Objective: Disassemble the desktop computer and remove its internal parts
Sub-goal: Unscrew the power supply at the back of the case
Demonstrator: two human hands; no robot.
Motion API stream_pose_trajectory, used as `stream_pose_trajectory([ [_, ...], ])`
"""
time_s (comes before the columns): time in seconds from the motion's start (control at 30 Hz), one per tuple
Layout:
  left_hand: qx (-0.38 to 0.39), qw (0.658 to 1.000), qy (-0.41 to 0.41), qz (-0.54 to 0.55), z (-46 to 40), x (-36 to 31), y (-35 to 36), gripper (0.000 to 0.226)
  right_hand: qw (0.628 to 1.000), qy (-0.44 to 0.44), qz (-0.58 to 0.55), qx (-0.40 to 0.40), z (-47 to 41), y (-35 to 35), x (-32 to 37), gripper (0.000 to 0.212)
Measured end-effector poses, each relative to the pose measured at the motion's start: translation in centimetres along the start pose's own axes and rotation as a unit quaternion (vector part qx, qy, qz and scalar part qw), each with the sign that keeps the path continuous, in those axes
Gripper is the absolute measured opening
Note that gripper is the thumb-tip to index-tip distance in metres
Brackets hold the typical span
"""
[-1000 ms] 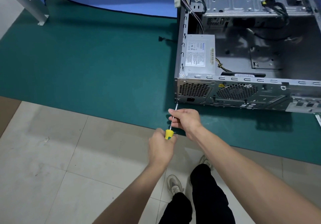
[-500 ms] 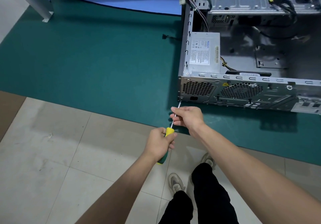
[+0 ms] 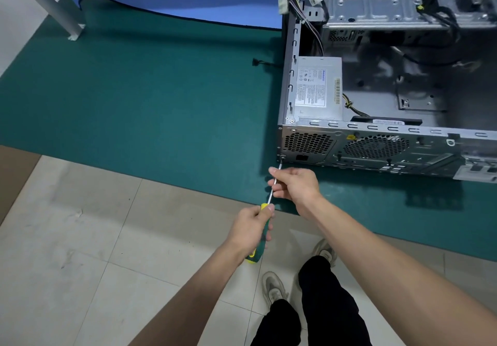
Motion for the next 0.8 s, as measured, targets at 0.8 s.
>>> stream_pose_trajectory([
  [0.8,-0.02,0.995,-0.025,0.091,0.8,0.6,1.4,0.026,0.992,0.005,-0.129,-0.009,-0.8,-0.8,1.0,0.007],
])
Point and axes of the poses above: each hand's wrist, its own z-axis away from the middle knuckle, its own y-axis out of the palm, x = y × z, the point moved 8 cm from there along -z, towards the middle knuckle, and after that the axes turned 2 degrees about -x, right-handed, at the moved point
